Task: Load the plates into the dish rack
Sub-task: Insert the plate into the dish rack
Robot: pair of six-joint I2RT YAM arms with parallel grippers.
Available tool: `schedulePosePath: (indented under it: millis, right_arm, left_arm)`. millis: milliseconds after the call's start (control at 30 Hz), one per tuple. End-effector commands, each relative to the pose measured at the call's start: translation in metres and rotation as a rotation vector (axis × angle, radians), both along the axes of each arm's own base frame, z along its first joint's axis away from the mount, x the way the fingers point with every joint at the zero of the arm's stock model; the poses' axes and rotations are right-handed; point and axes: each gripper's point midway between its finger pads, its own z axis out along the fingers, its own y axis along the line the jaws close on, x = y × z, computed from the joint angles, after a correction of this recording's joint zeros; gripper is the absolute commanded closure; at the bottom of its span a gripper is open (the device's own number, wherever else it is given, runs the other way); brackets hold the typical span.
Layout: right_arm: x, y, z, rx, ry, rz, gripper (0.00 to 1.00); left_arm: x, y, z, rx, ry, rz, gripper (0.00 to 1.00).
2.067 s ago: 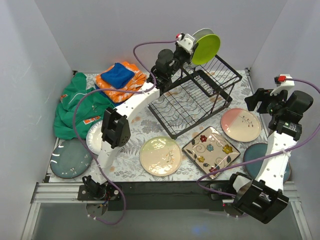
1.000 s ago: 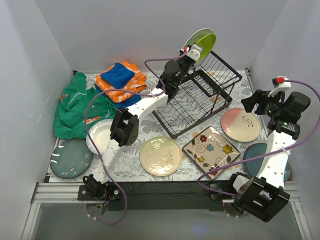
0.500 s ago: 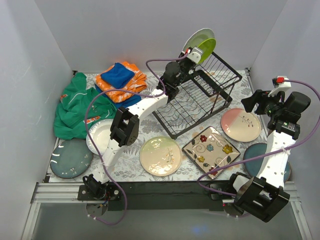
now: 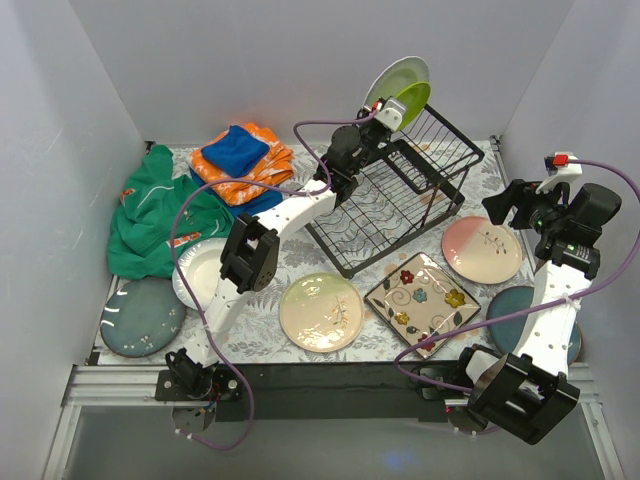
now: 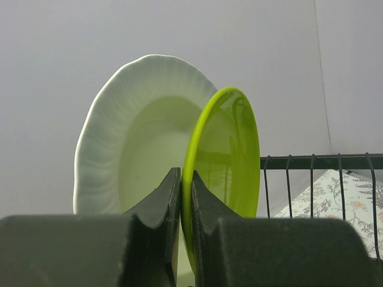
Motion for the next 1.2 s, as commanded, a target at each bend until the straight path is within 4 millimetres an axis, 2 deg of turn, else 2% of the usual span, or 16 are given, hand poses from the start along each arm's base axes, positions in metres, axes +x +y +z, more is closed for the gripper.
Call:
schedulePosePath:
  millis: [0, 267, 533, 800, 967, 1167]
  right_arm:
    - [0.003, -0.001, 0.004, 0.000, -0.028, 0.008, 0.23]
    - [0.003, -0.001, 0.004, -0.001, -0.027, 0.005, 0.23]
    - [0.002, 0.000, 0.006, 0.000, -0.031, 0.012, 0.23]
    - [0.002, 0.000, 0.005, 0.000, -0.031, 0.012, 0.23]
    - [0.002, 0.000, 0.005, 0.000, -0.030, 0.011, 0.23]
    - [0.002, 0.000, 0.005, 0.000, -0.030, 0.011, 0.23]
  left_arm:
    - [-0.006, 0.010, 0.029, -0.026, -0.060, 0.010, 1.00]
    - [-0.004, 0.010, 0.019, -0.022, -0.048, 0.017, 1.00]
    - [-0.002, 0.014, 0.018, -0.039, -0.050, 0.036, 1.00]
    - [0.000, 0.015, 0.016, -0.050, -0.047, 0.043, 0.73]
    - [0.000, 0.015, 0.015, -0.054, -0.044, 0.042, 0.66]
    - [-0.003, 0.017, 0.029, -0.075, -0.055, 0.036, 0.59]
